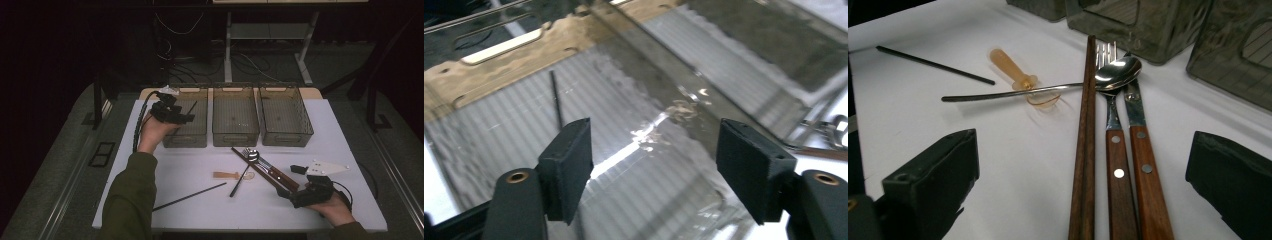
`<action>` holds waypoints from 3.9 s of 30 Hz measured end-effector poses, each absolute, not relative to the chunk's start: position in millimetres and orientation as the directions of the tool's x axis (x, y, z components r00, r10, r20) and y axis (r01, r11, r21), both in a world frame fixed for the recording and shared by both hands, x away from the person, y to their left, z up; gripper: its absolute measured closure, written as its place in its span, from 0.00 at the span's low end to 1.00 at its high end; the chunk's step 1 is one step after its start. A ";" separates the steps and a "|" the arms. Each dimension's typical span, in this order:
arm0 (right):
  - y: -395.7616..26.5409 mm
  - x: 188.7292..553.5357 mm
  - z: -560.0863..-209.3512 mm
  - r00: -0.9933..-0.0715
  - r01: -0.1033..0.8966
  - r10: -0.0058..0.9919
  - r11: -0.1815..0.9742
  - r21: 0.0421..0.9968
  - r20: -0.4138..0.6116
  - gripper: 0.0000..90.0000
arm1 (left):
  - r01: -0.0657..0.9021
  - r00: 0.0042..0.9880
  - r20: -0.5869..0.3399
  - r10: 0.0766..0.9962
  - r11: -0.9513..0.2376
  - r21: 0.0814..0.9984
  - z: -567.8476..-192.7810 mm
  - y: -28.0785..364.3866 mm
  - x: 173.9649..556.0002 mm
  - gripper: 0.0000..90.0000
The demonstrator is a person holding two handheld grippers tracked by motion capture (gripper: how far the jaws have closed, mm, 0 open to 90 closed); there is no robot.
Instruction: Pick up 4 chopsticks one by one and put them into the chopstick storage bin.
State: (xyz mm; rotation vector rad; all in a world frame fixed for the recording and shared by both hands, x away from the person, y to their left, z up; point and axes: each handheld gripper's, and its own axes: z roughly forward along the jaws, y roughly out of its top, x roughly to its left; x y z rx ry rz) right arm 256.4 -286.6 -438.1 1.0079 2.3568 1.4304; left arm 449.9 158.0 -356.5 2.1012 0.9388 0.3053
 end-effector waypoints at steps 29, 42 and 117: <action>-284.4 260.2 -440.9 -0.751 0.451 0.639 0.310 0.837 0.168 0.01 | 0.406 0.824 -0.103 0.556 -0.456 0.792 -384.7 162.8 340.8 0.00; -283.8 258.5 -440.7 -0.751 0.450 0.640 0.313 0.837 0.164 0.01 | 0.385 0.842 -0.077 0.534 -0.494 0.779 -407.0 167.4 305.0 0.00; -282.7 256.3 -438.3 -0.753 0.437 0.641 0.317 0.842 0.150 0.01 | 0.343 0.919 -0.098 0.382 -0.652 0.676 -444.3 165.3 266.3 0.95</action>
